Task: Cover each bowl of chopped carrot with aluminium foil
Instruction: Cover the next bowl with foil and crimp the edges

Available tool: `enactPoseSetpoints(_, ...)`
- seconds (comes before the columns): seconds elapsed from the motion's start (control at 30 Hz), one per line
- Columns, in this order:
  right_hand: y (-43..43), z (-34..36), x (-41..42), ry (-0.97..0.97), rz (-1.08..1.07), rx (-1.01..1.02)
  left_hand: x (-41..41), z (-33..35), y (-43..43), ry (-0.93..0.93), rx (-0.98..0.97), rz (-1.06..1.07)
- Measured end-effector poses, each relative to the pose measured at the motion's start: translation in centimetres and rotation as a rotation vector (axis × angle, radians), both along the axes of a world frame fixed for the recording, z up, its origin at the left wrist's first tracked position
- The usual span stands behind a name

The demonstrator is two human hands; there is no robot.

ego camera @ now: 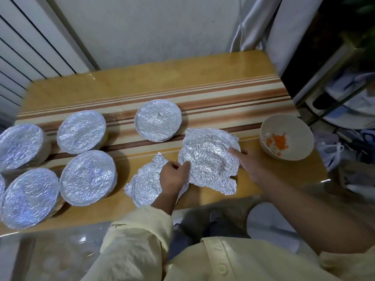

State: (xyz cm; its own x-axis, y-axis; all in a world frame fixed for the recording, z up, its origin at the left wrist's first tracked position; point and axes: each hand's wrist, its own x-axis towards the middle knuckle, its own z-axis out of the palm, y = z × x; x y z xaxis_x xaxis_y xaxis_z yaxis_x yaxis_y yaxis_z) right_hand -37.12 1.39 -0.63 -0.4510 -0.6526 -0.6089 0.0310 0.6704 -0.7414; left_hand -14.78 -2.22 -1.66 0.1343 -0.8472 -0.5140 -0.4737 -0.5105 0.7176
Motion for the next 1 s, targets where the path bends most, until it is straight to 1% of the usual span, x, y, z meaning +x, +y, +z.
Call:
enactPoseSetpoints(0.1, -0.2, 0.0, -0.1, 0.005, -0.013, -0.021, 0.1, -0.2, -0.4, 0.060, -0.038, 0.057)
enactPoseSetpoints(0.17, -0.2, -0.1, -0.2, 0.017, -0.001, -0.035, -0.2, -0.1, -0.7, 0.096, -0.052, 0.042)
enactPoseSetpoints(0.3, 0.0, -0.2, -0.3, 0.020, -0.008, -0.049, -0.6, -0.2, -0.6, 0.054, -0.092, 0.038)
enactPoseSetpoints(0.47, 1.2, -0.7, -0.4, 0.049, -0.010, -0.035, -0.4, -0.3, 0.8, 0.094, -0.073, 0.072)
enactPoseSetpoints(0.6, 2.5, -1.0, 0.1, 0.060, -0.031, -0.092, 0.2, -1.1, 2.0, 0.142, -0.097, 0.093)
enactPoseSetpoints(0.73, 2.7, -0.7, 0.0, 0.056, -0.053, -0.129, 0.7, -1.6, 1.9, 0.218, -0.075, 0.116)
enactPoseSetpoints(0.93, 2.5, -0.8, 0.3, 0.101, -0.076, -0.117, 0.9, -1.3, 2.2, 0.271, -0.038, 0.098)
enactPoseSetpoints(1.0, 2.5, -0.9, 0.5, 0.116, -0.085, -0.121, 1.0, -1.2, 2.5, 0.322, -0.010, 0.108)
